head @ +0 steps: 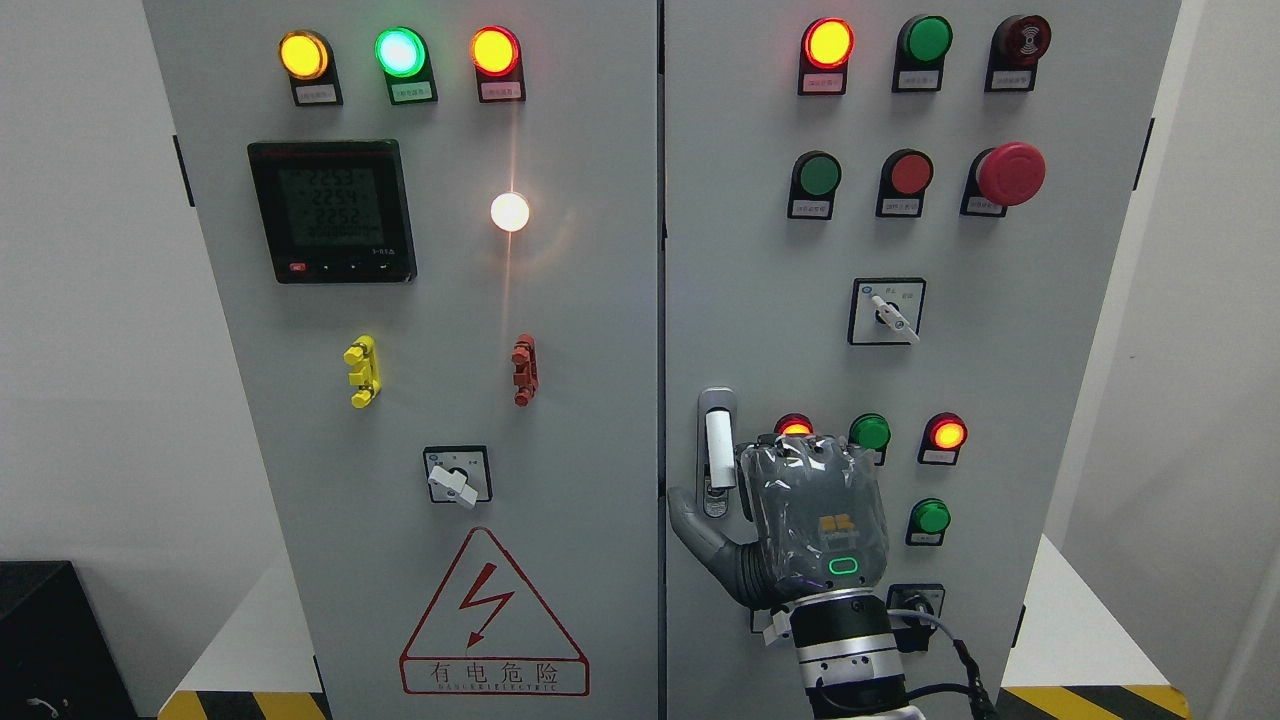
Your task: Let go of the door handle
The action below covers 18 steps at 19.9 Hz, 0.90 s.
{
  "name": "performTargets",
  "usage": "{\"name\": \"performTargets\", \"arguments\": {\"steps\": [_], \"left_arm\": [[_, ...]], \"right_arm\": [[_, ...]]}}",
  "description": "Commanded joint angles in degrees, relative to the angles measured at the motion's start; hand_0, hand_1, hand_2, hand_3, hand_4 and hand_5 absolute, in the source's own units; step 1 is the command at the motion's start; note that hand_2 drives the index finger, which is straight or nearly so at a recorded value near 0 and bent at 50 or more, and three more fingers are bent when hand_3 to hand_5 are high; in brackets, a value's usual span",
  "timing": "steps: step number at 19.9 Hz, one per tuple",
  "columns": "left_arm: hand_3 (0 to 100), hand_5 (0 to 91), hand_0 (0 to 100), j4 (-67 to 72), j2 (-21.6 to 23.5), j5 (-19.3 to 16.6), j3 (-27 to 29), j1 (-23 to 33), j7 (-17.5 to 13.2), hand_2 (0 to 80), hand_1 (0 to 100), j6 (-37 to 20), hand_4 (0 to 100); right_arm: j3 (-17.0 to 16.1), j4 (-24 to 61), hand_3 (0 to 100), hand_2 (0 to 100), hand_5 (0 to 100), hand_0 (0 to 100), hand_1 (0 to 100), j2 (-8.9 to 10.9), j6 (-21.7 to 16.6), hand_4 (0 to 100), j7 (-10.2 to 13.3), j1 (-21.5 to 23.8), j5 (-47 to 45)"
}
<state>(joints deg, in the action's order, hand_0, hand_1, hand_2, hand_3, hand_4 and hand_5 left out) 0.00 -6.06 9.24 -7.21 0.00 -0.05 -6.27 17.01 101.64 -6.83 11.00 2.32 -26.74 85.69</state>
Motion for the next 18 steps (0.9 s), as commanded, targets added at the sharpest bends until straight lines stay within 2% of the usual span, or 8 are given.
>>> {"name": "performTargets", "arguments": {"steps": [1,18], "left_arm": [[0,0.0,12,1.7,0.0,0.0,0.0,-1.5,0.0,0.0,56,0.0,0],[0,0.0,12,1.7,0.0,0.1,0.0,-1.5,0.0,0.0,56,0.0,0]], "right_arm": [[-0.2,-1.8,100,97,100,26,26,-0.12,0.2,100,0.0,-0.6,0.0],[-0.3,-1.6,100,97,100,34,32,-0.12,1.6,100,0.0,-0.6,-0.1]]}}
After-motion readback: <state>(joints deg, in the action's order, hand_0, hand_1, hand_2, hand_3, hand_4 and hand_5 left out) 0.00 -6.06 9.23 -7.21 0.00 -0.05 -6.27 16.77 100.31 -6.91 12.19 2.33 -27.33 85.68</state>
